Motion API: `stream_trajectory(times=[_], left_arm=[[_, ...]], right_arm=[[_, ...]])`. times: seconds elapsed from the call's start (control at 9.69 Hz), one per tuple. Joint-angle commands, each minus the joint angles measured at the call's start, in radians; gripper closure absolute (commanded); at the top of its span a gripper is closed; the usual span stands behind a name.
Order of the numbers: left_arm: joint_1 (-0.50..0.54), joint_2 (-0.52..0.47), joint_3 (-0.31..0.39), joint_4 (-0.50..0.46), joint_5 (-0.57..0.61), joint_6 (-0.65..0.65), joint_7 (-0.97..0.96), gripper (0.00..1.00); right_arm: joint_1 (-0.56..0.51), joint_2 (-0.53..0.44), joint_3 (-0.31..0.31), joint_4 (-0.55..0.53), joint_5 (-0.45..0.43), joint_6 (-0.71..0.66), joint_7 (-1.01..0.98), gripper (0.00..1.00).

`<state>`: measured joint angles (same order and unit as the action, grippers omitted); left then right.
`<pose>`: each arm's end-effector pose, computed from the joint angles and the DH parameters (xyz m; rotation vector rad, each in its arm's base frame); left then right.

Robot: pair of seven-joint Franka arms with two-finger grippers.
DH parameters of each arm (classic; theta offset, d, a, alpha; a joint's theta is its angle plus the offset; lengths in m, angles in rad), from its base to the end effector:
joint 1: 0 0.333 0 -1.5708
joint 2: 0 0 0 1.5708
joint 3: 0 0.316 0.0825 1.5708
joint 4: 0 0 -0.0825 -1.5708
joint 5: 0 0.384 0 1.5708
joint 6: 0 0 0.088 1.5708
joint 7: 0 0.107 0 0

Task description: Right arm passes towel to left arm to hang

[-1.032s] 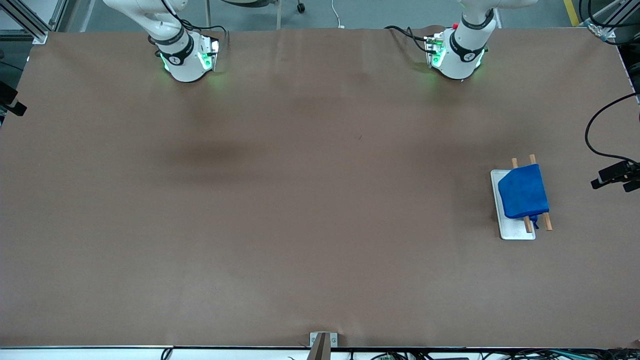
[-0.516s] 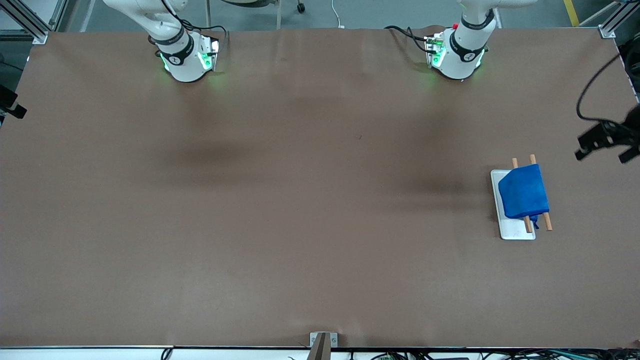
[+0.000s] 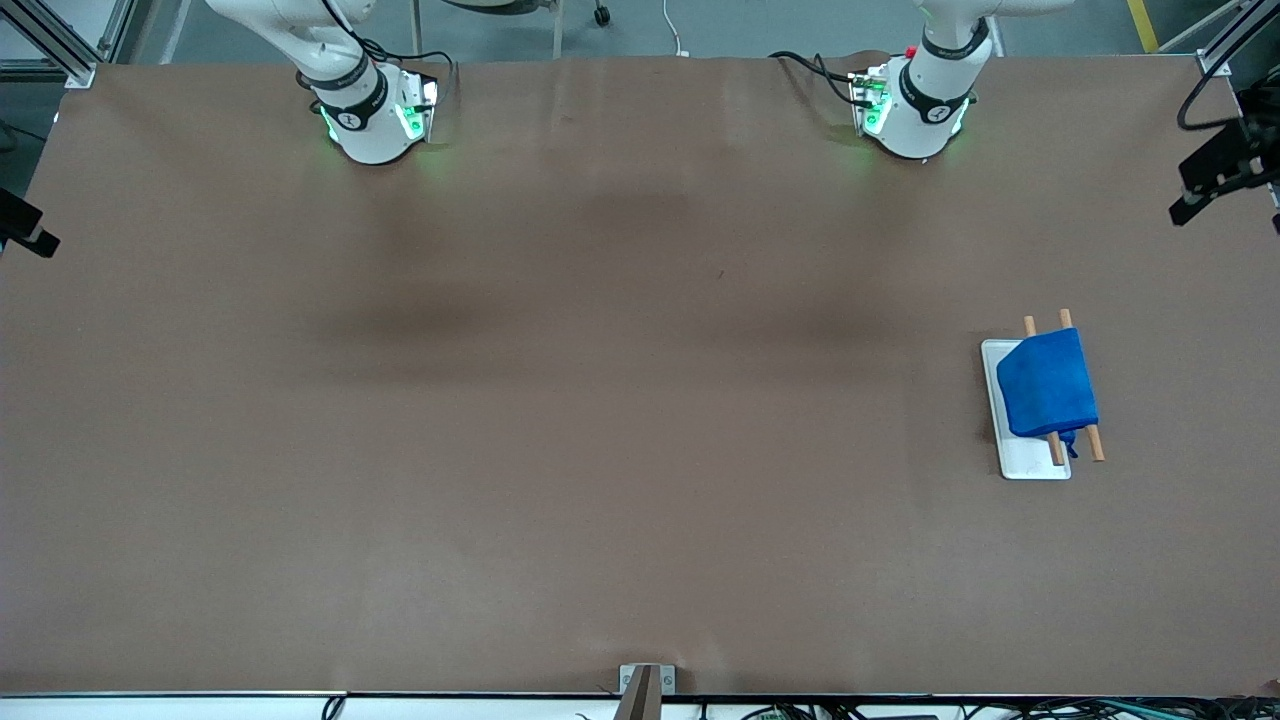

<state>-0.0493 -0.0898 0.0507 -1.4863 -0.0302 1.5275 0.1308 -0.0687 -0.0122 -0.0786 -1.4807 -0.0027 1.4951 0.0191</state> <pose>0.5190 -0.0010 0.7084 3.1020 -0.2060 0.2069 0.5371 -0.0803 0.6666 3.1270 -0.2612 0.0414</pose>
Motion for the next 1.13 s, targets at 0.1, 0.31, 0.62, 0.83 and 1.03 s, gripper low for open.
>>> stream_trajectory(times=[0.1, 0.31, 0.62, 0.83, 1.03], left_arm=[[0.046, 0.052, -0.081, 0.066, 0.009, -0.105, -0.098, 0.0], [0.054, 0.05, -0.092, 0.043, 0.006, -0.104, -0.106, 0.0], [0.054, 0.051, -0.092, 0.024, 0.007, -0.081, -0.112, 0.0], [0.054, 0.051, -0.091, 0.02, 0.001, -0.081, -0.112, 0.0], [0.055, 0.051, -0.089, 0.006, 0.0, -0.076, -0.109, 0.0]], right_arm=[[0.011, 0.004, -0.03, 0.002, -0.007, 0.004, -0.002, 0.0], [0.007, 0.006, -0.03, -0.001, -0.006, 0.002, -0.002, 0.0], [0.009, 0.006, -0.03, -0.007, -0.006, 0.008, -0.002, 0.0], [0.012, 0.006, -0.03, -0.01, -0.006, 0.013, -0.002, 0.0], [0.012, 0.006, -0.03, -0.01, -0.006, 0.008, -0.002, 0.0]])
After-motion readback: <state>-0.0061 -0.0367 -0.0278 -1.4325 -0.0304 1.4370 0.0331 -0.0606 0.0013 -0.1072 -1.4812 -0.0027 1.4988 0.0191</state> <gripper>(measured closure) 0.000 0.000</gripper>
